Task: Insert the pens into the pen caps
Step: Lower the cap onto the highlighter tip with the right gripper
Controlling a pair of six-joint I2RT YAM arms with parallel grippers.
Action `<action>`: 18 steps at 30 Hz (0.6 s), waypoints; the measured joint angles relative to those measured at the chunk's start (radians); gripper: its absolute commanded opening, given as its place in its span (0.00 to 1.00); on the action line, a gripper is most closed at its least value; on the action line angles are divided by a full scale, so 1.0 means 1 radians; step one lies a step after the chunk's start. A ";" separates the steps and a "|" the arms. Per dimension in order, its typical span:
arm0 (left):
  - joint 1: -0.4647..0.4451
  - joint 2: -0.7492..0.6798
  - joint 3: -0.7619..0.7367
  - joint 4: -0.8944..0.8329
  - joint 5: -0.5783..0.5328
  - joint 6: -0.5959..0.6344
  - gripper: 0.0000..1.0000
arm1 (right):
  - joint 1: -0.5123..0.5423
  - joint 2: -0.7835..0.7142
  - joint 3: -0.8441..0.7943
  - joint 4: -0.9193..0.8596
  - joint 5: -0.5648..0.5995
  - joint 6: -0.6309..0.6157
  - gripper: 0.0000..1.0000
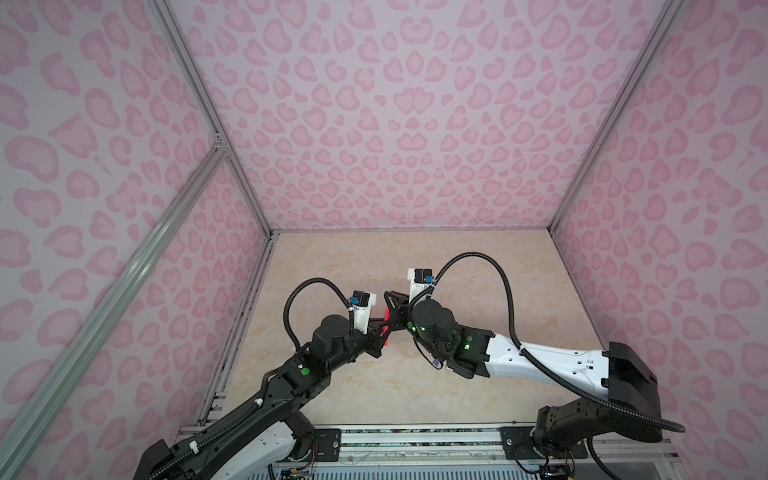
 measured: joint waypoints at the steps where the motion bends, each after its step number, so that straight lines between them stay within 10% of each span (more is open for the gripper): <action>1: 0.002 0.000 -0.001 0.003 0.011 -0.005 0.03 | -0.007 -0.007 -0.015 0.022 -0.020 -0.007 0.00; 18: 0.019 0.018 -0.001 0.016 0.070 -0.026 0.03 | -0.051 -0.057 -0.138 0.177 -0.179 0.010 0.00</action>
